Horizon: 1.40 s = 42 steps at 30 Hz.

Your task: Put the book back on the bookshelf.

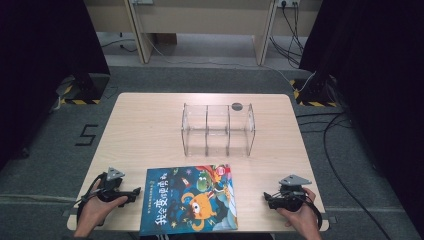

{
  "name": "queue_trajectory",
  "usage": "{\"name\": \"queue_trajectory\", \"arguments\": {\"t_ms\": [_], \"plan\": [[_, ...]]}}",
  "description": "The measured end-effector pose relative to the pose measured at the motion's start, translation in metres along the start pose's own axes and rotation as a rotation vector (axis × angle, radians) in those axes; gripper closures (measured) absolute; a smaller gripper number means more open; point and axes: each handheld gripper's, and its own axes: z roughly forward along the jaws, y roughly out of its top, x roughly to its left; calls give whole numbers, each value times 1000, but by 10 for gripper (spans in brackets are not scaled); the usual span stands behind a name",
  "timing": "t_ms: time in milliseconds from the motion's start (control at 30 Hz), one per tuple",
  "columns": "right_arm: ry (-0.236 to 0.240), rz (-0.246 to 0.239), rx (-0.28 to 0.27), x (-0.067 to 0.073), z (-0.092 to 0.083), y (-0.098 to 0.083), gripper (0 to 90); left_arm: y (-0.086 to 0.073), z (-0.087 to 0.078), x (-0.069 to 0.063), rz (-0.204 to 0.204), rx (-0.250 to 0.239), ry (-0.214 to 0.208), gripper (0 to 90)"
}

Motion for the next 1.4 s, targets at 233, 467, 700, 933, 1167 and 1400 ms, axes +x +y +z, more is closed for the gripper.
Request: {"name": "queue_trajectory", "arguments": {"t_ms": [233, 467, 700, 933, 1167, 1400], "plan": [[12, 10, -8, -2, 0, 0, 220, 1, -1, -4, 25, 16, -22, 144], [14, 4, -6, -1, 0, 1, 219, 2, -3, -12, 17, 20, -91, 189], [25, 5, -7, 0, 0, 1, 219, 4, -7, -11, -60, 19, -227, 286], [49, 9, -15, 1, 1, 2, 228, 7, -5, -31, -38, 33, -308, 375], [69, 28, -21, 1, 1, 2, 236, 10, -4, -52, 8, 50, -284, 376], [93, 38, -29, 2, 1, 2, 243, 12, 0, -72, 25, 48, -364, 391]]}}
